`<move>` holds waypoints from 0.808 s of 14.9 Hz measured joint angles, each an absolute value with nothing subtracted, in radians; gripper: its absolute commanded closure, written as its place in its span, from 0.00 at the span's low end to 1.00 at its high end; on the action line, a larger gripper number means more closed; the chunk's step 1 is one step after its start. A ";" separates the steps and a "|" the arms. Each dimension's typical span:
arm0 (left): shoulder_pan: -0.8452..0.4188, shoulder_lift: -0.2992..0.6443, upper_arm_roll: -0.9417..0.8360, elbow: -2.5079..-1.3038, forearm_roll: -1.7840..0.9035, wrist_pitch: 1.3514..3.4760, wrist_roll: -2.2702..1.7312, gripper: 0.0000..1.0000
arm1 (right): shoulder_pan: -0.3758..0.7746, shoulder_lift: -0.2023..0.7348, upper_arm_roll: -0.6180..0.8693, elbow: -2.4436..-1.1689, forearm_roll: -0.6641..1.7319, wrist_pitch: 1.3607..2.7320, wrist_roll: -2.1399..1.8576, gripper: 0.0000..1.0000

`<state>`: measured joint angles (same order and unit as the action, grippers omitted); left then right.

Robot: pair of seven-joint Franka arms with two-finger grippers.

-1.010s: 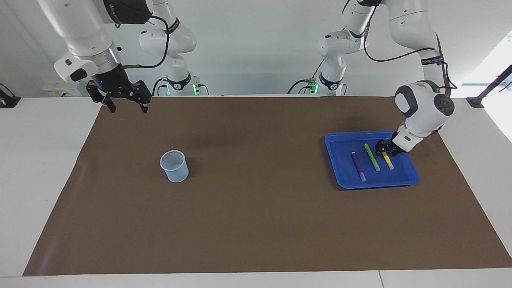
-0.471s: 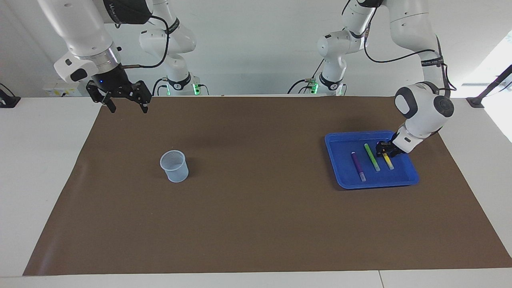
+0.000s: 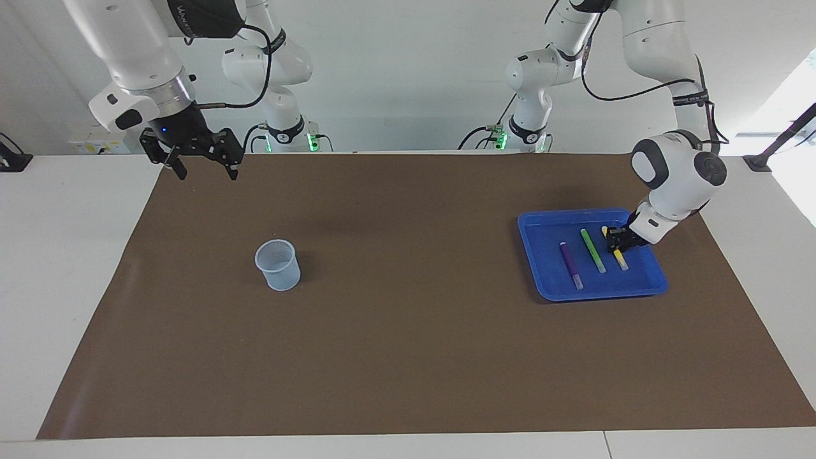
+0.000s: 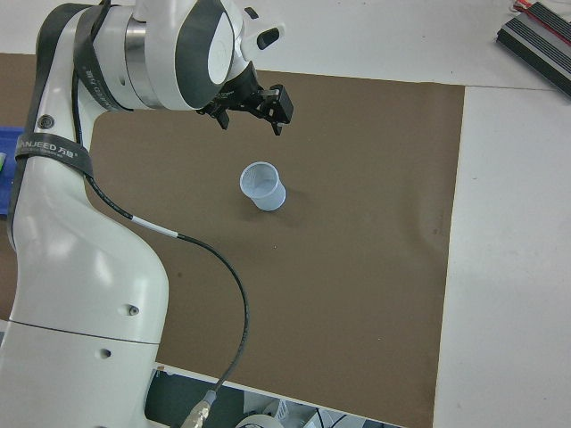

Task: Transfer and insert pens with both arms
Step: 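Lower the left gripper onto the yellow pen and grasp it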

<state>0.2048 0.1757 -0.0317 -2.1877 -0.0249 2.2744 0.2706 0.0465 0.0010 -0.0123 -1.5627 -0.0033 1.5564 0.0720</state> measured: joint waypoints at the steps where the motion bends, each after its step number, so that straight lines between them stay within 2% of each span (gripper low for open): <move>1: 0.205 0.176 -0.031 -2.188 -0.025 2.278 0.271 1.00 | 0.047 0.001 -0.011 -1.563 -0.003 1.556 0.072 0.00; 9: 0.205 0.178 -0.033 -2.175 -0.026 2.263 0.270 1.00 | 0.047 0.001 -0.005 -1.563 -0.003 1.556 0.072 0.00; 12: 0.199 0.179 -0.040 -2.075 -0.027 2.114 0.229 1.00 | 0.047 0.001 0.006 -1.563 -0.003 1.556 0.072 0.00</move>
<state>0.1988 0.1792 -0.0396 -2.0750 -0.0274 2.1138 0.2294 0.0471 0.0005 0.0059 -1.5627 -0.0027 1.5564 0.0720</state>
